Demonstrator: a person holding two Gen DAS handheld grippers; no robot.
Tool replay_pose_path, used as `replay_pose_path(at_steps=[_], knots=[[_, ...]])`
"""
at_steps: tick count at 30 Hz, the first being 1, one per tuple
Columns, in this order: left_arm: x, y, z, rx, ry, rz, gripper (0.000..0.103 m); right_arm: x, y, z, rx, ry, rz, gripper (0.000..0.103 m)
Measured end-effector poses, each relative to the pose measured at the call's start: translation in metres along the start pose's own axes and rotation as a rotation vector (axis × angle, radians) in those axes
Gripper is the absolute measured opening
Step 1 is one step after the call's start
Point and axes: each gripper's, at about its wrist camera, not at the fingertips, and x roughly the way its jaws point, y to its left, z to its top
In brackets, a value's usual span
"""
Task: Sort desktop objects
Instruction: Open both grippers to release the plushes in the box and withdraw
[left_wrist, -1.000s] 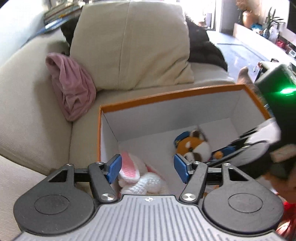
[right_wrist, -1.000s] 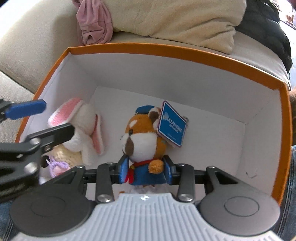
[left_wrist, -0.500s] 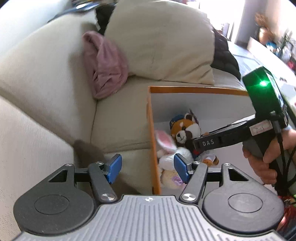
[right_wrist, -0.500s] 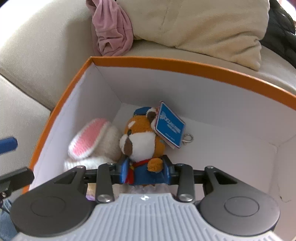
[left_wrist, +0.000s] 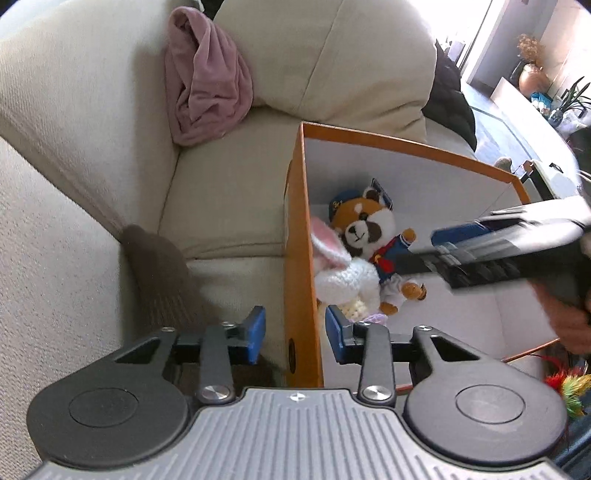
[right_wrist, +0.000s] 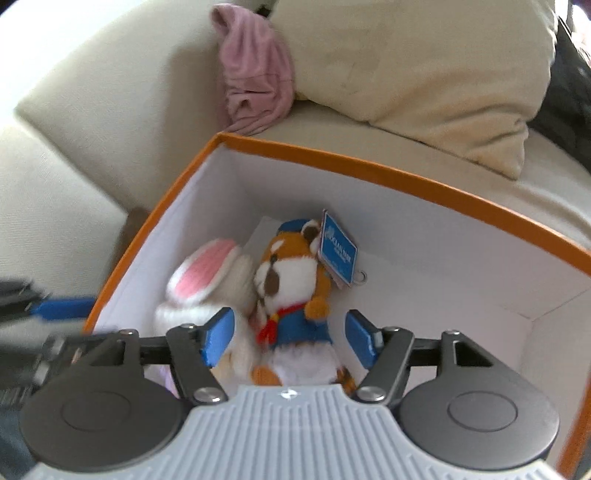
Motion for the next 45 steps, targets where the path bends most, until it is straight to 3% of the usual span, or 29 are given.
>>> replay_pose_path(at_steps=[1, 3, 7, 9, 11, 12, 17, 26, 31, 35, 38, 41, 45], knots=[[0.000, 0.002, 0.000, -0.008, 0.001, -0.002, 0.035, -0.003, 0.005, -0.003, -0.029, 0.007, 0.034, 0.056], [0.001, 0.004, -0.002, -0.018, 0.003, -0.012, 0.031, -0.006, 0.017, -0.008, -0.081, 0.036, 0.102, 0.047], [0.000, 0.003, -0.004, -0.026, 0.008, -0.047, 0.024, 0.010, 0.039, -0.013, -0.115, 0.107, 0.118, 0.047], [0.001, 0.000, -0.005, -0.019, 0.014, -0.055, 0.022, 0.025, 0.045, -0.010, -0.098, 0.168, 0.108, 0.046], [0.003, -0.001, -0.005, -0.020, 0.022, -0.063, 0.018, 0.039, 0.045, -0.007, -0.034, 0.212, 0.141, 0.039], [0.004, -0.001, -0.005, -0.019, 0.025, -0.062, 0.016, 0.043, 0.043, -0.004, 0.002, 0.217, 0.157, 0.028], [0.007, 0.004, -0.006, -0.035, 0.032, -0.078, 0.013, 0.052, 0.042, 0.007, -0.004, 0.136, 0.076, 0.028], [0.007, 0.004, -0.007, -0.028, 0.028, -0.073, 0.013, 0.060, 0.026, 0.018, 0.059, 0.087, 0.122, 0.028], [0.008, 0.006, -0.008, -0.028, 0.028, -0.075, 0.013, 0.023, 0.026, 0.014, -0.010, 0.022, 0.125, 0.045], [0.009, 0.006, -0.005, -0.031, 0.034, -0.076, 0.014, -0.007, -0.001, 0.003, 0.004, -0.041, 0.055, 0.045], [0.008, 0.004, -0.006, -0.024, 0.038, -0.074, 0.014, 0.000, -0.021, 0.000, 0.052, -0.012, -0.019, 0.045], [0.007, 0.000, -0.007, -0.010, 0.041, -0.065, 0.014, 0.018, -0.029, -0.001, 0.121, 0.034, 0.018, 0.028], [0.009, 0.000, -0.005, 0.000, 0.045, -0.058, 0.014, 0.031, -0.020, 0.004, 0.115, 0.038, 0.006, 0.026]])
